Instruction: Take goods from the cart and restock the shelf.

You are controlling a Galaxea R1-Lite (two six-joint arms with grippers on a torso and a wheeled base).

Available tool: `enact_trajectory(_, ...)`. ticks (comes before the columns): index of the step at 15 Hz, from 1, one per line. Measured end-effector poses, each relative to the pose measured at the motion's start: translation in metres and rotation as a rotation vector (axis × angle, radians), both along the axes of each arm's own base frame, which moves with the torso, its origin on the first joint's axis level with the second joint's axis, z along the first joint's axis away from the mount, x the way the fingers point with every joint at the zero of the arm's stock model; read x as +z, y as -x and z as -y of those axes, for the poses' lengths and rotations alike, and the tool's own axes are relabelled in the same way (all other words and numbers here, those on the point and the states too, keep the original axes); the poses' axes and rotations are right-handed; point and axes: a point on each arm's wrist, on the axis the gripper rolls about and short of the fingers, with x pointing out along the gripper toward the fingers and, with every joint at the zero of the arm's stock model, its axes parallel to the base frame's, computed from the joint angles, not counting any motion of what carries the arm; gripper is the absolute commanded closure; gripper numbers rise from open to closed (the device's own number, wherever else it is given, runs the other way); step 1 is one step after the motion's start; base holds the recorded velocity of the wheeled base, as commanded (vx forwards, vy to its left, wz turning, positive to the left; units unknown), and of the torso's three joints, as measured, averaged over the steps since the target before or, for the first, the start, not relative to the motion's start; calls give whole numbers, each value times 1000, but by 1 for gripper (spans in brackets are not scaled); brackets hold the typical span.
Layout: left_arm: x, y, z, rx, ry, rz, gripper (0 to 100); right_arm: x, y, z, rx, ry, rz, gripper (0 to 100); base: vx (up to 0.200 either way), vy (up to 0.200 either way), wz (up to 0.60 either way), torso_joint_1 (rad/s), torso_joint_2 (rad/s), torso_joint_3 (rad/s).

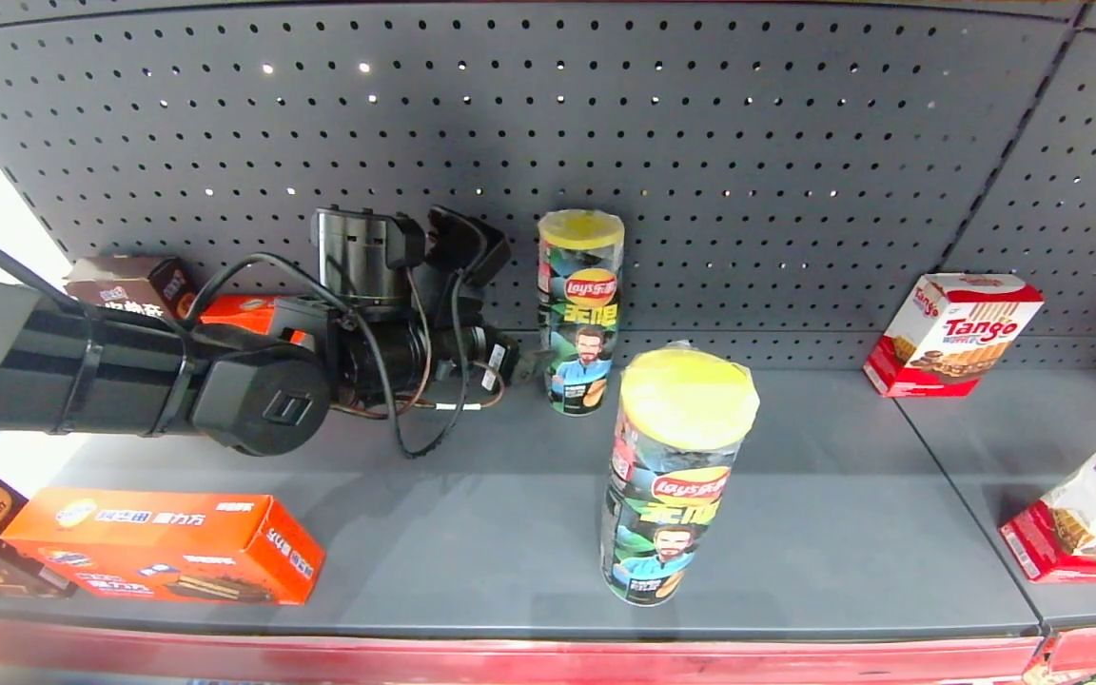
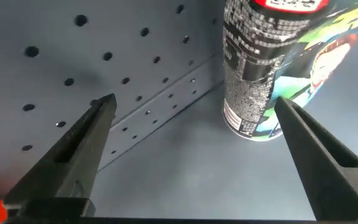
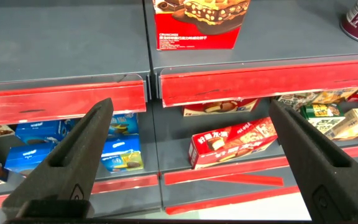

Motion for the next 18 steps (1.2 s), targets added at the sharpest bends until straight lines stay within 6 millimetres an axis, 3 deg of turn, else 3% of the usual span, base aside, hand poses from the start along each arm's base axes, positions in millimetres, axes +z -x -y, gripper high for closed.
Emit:
enact_trajectory(10,-1,-6,-10,135,-12,21,0,0,0,0,0,0,0,0,0,0,0,0,0,0)
enact_trajectory(18,-7,-10,6,224,-66,127,0,0,0,0,1,0,0,0,0,0,0,0,0,0)
